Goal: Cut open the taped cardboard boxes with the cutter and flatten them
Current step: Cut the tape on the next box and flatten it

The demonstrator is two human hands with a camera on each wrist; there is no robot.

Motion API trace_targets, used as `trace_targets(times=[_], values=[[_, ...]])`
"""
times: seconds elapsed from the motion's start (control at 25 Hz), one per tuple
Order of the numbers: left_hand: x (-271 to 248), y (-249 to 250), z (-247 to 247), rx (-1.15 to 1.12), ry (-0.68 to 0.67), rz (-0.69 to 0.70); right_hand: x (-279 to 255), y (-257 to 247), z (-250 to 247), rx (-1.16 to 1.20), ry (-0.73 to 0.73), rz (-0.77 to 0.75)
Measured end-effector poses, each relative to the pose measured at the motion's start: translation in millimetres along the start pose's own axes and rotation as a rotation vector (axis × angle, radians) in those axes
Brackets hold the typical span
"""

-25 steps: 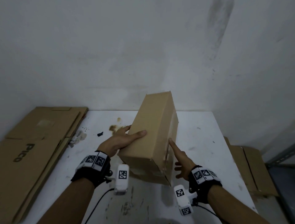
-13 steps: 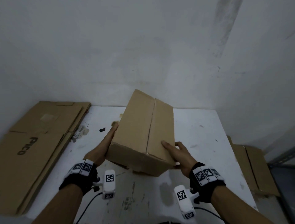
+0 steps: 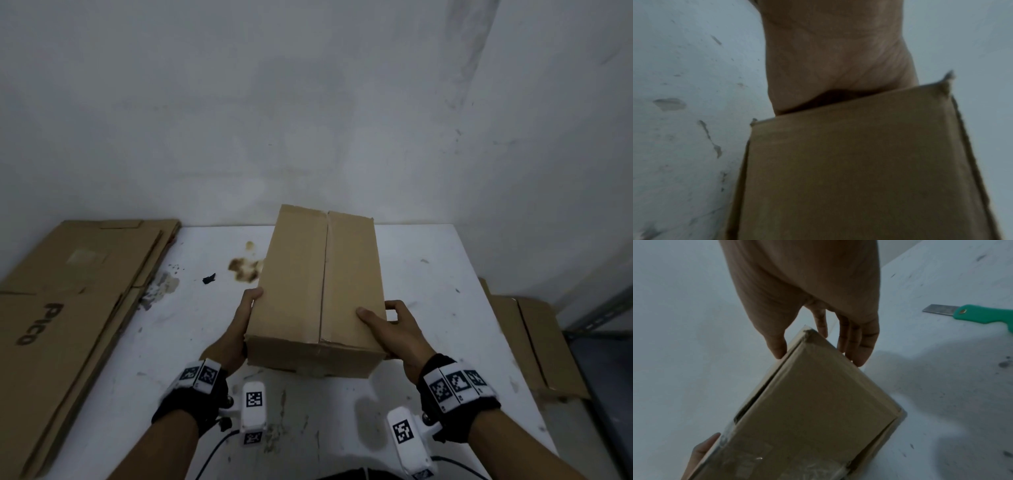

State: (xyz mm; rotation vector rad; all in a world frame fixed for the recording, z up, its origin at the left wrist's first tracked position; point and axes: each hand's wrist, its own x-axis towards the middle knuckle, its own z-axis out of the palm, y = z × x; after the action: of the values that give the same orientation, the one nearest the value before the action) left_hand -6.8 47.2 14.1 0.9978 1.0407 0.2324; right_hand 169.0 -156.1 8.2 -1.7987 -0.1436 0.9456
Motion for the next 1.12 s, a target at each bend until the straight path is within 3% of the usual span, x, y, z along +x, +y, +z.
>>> trace_targets(times=[0.24,0.36,0.48,0.56,0.68,0.8,0.96,1.12], values=[[16,-3,-22,0.222,0.153,0.009,2,13,6,-0.073,-0.055,0.014],[17,-2,-24,0.414,0.204,0.153,4,19,-4,-0.112,-0.047,0.044],[18,-6,-21,0.643,0.139,0.287,9,31,-33,-0.187,0.096,0.058],[16,-12,-15,0.67,0.122,0.296,14,43,-59,-0.387,0.134,0.085],[18,-11,-6,0.57,0.106,0.282,16,58,-86,-0.791,0.02,0.193],[21,0,4,0.681,0.19,0.265,19,72,-93,-0.956,-0.013,0.25],[20,2,19,0.897,0.312,0.285,23,80,-89,-0.896,0.028,0.249],[21,0,20,0.995,0.318,0.196,24,82,-83,-0.83,0.055,0.225]])
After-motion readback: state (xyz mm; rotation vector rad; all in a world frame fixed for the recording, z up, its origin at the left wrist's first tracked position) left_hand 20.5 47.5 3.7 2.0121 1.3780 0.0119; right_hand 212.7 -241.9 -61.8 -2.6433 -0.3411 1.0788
